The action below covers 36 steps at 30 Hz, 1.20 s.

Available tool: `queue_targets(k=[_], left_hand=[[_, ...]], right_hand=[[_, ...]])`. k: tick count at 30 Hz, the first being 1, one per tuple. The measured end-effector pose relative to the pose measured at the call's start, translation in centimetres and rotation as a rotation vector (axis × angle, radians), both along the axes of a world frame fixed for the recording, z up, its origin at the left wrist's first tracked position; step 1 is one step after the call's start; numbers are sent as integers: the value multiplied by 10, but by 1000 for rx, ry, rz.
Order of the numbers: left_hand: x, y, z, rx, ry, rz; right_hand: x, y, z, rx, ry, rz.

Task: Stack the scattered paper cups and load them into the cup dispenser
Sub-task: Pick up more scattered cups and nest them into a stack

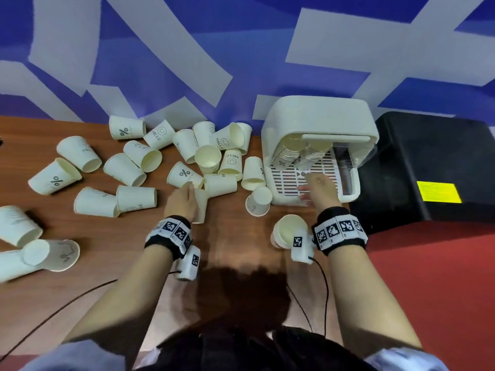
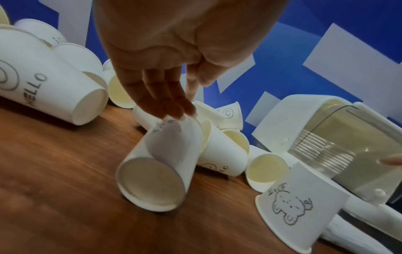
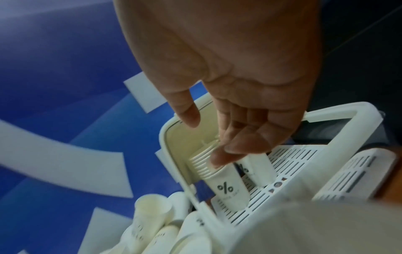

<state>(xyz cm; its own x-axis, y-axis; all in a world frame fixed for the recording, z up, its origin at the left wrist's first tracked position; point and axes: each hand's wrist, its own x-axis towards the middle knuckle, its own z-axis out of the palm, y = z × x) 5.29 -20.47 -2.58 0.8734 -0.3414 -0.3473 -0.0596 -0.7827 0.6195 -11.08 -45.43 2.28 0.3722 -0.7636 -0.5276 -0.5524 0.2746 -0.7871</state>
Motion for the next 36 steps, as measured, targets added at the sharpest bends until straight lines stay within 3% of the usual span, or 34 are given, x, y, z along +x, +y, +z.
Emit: queue_targets(k=[6, 10, 17, 25, 29, 36], left_hand=[[18, 9, 5, 74, 122, -170], [23, 19, -2, -9, 184, -145], [17, 43, 11, -65, 175, -211], [3, 71, 12, -72, 143, -374], [-2, 78, 6, -143, 235, -329], [-2, 82, -4, -325, 373, -105]], right_hand=[[28, 69, 0, -106, 153, 195], [43, 93, -3, -195, 329, 289], [64, 109, -12, -314, 536, 293], [79, 121, -32, -369, 625, 350], [78, 125, -36, -384, 640, 353], [64, 131, -30, -409, 544, 329]])
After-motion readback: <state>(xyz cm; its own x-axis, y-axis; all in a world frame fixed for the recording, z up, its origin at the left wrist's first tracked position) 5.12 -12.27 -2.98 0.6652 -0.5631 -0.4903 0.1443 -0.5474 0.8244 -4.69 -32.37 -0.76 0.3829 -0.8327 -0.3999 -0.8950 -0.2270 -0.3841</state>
